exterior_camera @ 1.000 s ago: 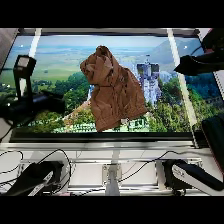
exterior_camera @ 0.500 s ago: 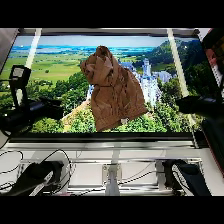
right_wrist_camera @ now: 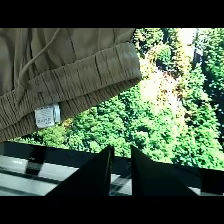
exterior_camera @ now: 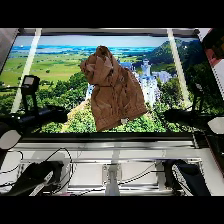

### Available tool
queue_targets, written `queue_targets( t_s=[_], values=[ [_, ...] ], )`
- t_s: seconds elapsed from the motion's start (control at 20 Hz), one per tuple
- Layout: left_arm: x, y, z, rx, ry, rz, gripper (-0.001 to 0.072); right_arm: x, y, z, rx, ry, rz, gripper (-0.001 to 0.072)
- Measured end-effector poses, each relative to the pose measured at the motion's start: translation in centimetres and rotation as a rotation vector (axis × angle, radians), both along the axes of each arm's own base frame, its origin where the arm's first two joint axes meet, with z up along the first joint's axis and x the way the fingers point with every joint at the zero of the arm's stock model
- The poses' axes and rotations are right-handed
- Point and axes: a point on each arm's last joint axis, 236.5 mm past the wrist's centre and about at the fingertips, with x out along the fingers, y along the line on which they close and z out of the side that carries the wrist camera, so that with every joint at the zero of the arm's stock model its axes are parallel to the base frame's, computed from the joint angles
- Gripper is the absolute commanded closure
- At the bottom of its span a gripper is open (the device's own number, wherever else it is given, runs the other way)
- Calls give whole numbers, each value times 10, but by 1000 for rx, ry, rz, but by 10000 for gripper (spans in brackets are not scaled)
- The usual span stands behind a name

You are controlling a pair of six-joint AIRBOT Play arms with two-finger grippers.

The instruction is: Fold the clothes and pants, and hang the long-sleeved shirts on hangers.

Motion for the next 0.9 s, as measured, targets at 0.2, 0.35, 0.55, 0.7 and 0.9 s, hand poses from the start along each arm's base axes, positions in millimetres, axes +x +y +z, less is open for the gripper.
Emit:
queue_targets(
  t_s=[0.2, 0.35, 0.55, 0.7, 0.9],
  values=[
    [-4, -13, -16, -64, 48, 2, 694, 9, 6, -16, 55, 5, -32, 544],
    [-4, -19, -27, -86, 86, 4, 694, 13, 9, -30, 88, 23, -56, 512],
    [-2, -26, -44, -92, 152, 7, 283, 14, 11, -56, 121, 73, -91, 290],
    [1, -32, -57, -104, 198, 12, 283, 18, 14, -74, 160, 111, -128, 258],
    [12, -39, -55, -135, 173, 19, 283, 31, 23, -98, 253, 173, -204, 257]
  ],
)
